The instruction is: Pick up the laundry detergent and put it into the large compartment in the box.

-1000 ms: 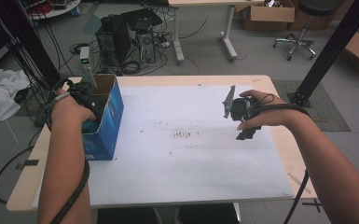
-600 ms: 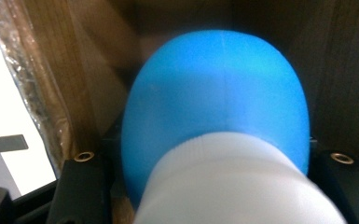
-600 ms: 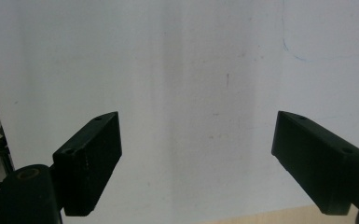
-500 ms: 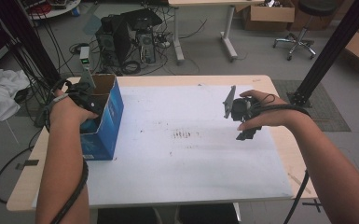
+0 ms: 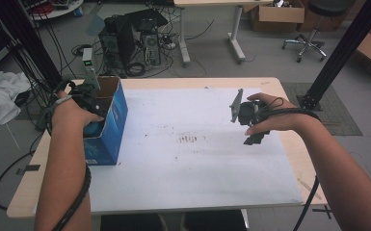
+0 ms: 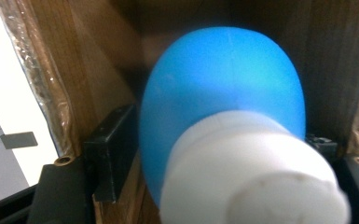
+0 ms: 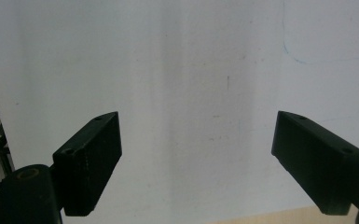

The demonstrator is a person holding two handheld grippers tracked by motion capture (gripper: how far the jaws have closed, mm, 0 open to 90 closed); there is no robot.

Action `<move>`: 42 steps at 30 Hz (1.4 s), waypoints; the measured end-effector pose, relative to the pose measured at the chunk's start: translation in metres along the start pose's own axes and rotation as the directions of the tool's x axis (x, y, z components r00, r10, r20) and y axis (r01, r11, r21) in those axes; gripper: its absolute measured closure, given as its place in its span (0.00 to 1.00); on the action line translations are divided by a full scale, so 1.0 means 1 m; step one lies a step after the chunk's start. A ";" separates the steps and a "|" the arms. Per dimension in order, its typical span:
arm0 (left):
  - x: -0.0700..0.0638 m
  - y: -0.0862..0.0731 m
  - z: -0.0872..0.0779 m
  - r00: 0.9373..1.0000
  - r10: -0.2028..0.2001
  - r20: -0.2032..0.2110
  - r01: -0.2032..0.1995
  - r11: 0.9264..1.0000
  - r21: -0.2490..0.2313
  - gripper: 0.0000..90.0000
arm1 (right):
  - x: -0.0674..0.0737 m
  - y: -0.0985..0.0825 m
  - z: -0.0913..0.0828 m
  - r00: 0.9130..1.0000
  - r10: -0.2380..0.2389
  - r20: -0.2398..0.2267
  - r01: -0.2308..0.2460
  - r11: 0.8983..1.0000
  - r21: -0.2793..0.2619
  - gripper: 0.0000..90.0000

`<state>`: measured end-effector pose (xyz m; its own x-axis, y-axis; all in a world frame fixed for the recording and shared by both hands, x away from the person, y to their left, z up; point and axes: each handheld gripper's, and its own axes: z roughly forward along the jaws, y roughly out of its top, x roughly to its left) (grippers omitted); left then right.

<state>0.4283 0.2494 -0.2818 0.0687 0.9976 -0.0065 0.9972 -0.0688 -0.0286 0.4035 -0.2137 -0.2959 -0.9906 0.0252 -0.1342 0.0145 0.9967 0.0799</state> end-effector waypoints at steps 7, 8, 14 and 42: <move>-0.003 -0.003 -0.007 1.000 0.017 -0.023 -0.017 1.000 -0.016 0.31 | 0.000 0.000 -0.001 1.000 -0.001 0.001 0.001 1.000 -0.002 0.18; -0.003 -0.003 -0.008 1.000 0.016 -0.026 -0.017 1.000 -0.017 0.31 | 0.000 0.000 -0.001 1.000 -0.003 0.003 0.003 1.000 0.001 0.18; -0.005 -0.006 -0.015 0.999 0.021 -0.041 -0.022 1.000 -0.020 0.27 | 0.001 0.000 -0.005 1.000 -0.003 0.006 0.003 1.000 -0.003 0.18; -0.024 -0.022 -0.064 0.995 0.078 -0.057 -0.082 0.994 -0.075 0.17 | 0.004 0.001 -0.016 0.999 -0.015 0.028 0.015 1.000 -0.020 0.18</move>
<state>0.4069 0.2268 -0.2175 0.1474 0.9879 0.0481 0.9876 -0.1497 0.0470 0.3979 -0.2134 -0.2807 -0.9865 0.0125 -0.1631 -0.0035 0.9952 0.0974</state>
